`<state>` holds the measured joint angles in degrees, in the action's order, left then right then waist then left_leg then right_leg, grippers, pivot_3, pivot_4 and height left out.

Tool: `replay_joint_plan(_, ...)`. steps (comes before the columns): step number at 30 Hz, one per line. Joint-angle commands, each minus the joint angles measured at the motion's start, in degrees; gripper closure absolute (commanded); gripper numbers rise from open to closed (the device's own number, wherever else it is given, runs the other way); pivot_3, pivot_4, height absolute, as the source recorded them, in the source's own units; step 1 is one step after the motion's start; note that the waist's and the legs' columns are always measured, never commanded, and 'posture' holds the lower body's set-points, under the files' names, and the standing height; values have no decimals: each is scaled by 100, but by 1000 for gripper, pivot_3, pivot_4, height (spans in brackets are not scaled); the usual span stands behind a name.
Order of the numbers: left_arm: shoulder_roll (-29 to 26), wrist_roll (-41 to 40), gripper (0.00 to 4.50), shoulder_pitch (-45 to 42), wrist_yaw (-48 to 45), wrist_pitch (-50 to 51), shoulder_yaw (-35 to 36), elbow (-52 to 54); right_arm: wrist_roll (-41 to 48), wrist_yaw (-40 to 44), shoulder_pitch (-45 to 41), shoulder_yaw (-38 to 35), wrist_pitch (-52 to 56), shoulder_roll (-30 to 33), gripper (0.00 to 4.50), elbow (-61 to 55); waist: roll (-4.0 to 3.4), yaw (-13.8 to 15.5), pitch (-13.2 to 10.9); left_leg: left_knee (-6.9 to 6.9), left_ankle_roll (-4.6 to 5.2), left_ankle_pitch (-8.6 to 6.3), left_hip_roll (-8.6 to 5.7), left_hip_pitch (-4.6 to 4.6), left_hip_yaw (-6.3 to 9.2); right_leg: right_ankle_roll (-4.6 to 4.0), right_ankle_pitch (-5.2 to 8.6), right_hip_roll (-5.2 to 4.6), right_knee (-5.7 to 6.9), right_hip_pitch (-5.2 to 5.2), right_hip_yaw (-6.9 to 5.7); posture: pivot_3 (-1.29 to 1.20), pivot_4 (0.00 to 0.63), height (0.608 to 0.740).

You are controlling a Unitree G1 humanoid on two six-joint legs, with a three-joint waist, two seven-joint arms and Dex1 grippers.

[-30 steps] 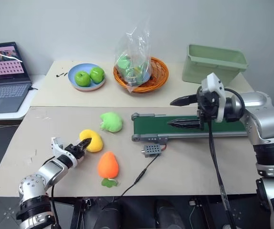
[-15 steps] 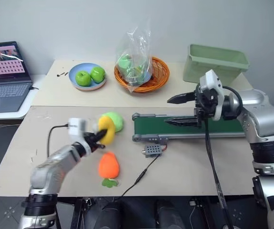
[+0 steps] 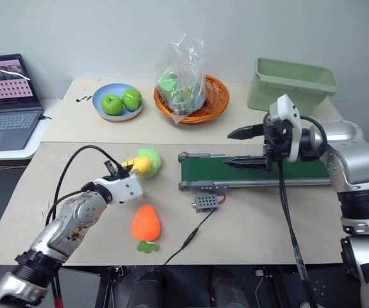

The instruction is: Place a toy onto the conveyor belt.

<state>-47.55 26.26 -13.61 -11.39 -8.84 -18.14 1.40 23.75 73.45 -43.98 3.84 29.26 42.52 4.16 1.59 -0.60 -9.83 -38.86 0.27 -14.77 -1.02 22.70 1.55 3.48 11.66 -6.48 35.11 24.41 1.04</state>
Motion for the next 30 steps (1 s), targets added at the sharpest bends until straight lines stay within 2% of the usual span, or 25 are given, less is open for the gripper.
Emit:
replay_joint_plan(1,-209,616,4132,-139,227,-857,19,145,5,-10,-69,-144,-138,57,0,-49,0,0,0,0,0,0,0,8,0,0,0,0,0,7,-2,0,150,740)
replay_joint_plan(5,-340,1179,4132,-396,659,-1630,138,-31,-1,-34,-36,-149,-142,61,0,-80,0,5,0,-2,0,0,1,21,0,0,0,0,8,23,-3,0,150,740)
replay_joint_plan(9,-253,1503,4132,-999,889,-2182,22,-641,21,-79,35,-174,-118,66,0,-169,0,14,0,-6,0,2,0,17,-6,0,-1,0,17,20,-6,0,150,740)
replay_joint_plan(19,749,2094,4132,-2870,1188,-3372,-766,-2848,151,-413,252,-308,82,26,0,-572,1,35,0,-19,3,3,-6,29,-12,5,-2,1,54,19,-14,0,150,740)
replay_joint_plan(27,1412,2493,4132,-3853,1725,-4182,-1328,-4312,243,-730,564,-583,323,173,0,-1029,2,46,0,-26,3,4,-6,29,-11,6,-2,2,62,19,-16,0,150,740)
replay_joint_plan(30,1647,2880,4132,-4230,2147,-4305,-1671,-4935,336,-859,745,-731,460,271,0,-1257,2,57,0,-29,4,4,-6,30,-11,7,-1,2,62,18,-17,0,150,740)
